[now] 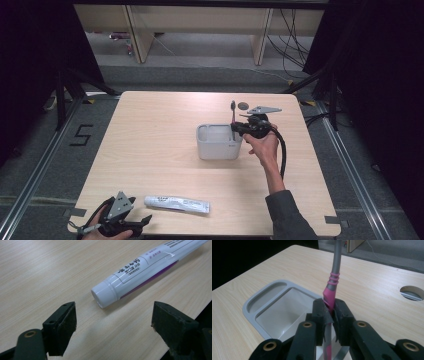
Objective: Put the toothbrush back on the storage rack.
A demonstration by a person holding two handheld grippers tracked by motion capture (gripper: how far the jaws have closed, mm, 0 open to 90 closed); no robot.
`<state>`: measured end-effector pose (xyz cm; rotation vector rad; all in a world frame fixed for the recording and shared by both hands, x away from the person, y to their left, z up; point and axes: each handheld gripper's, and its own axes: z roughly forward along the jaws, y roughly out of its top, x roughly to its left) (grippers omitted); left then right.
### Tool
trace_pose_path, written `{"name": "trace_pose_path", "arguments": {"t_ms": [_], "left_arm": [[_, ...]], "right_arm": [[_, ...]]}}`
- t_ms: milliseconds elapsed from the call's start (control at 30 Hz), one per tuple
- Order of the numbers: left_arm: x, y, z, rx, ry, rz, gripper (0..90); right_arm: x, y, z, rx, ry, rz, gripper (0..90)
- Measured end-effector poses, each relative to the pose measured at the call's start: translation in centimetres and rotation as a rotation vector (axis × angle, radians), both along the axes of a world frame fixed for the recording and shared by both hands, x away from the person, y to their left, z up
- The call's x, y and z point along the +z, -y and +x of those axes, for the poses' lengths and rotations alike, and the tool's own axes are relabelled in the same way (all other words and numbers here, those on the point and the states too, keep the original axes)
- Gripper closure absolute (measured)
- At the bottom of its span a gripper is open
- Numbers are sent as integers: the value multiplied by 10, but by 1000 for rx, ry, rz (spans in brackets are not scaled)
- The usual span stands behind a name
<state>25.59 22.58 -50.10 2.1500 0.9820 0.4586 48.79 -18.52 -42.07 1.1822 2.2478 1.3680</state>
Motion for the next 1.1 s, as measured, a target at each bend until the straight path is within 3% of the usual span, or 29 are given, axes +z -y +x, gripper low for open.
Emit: {"name": "trace_pose_path", "arguments": {"t_ms": [67, 100, 200, 233, 267, 400, 467, 533, 633, 667, 833, 867, 1067, 1100], "left_arm": [[-1, 0, 0, 1, 7, -7, 198], [-1, 0, 0, 2, 6, -6, 198], [-1, 0, 0, 1, 7, -6, 198], [-1, 0, 0, 2, 7, -6, 197], [-1, 0, 0, 2, 6, -6, 197], [-1, 0, 0, 4, 6, -3, 198], [-1, 0, 0, 2, 6, -7, 198], [0, 0, 0, 2, -1, 4, 198], [0, 0, 0, 3, 0, 4, 198], [-1, 0, 0, 5, 5, -4, 198], [-2, 1, 1, 4, 4, -12, 198], [-1, 1, 1, -4, -1, 3, 198], [-1, 1, 0, 8, 0, -10, 197], [-2, 1, 0, 3, 2, -10, 198]], "right_arm": [[-1, 2, 1, 8, 18, -11, 769], [-1, 1, -1, -5, -11, 3, 765], [-1, 4, -1, -2, 12, -5, 747], [0, 3, -3, -14, -1, 7, 740], [0, 4, -3, -10, 24, -6, 724], [4, 4, -5, -2, 49, -7, 641], [7, 4, -9, -24, 32, -9, 598], [9, 6, -11, -27, 51, -29, 549], [10, 8, -13, -40, 59, -20, 502], [13, 10, -16, -48, 58, -16, 456], [18, 15, -26, -42, 66, -13, 390], [20, 18, -30, -28, 69, -15, 373], [21, 25, -44, -5, 82, -24, 341], [22, 28, -52, -2, 65, -10, 331]]}}
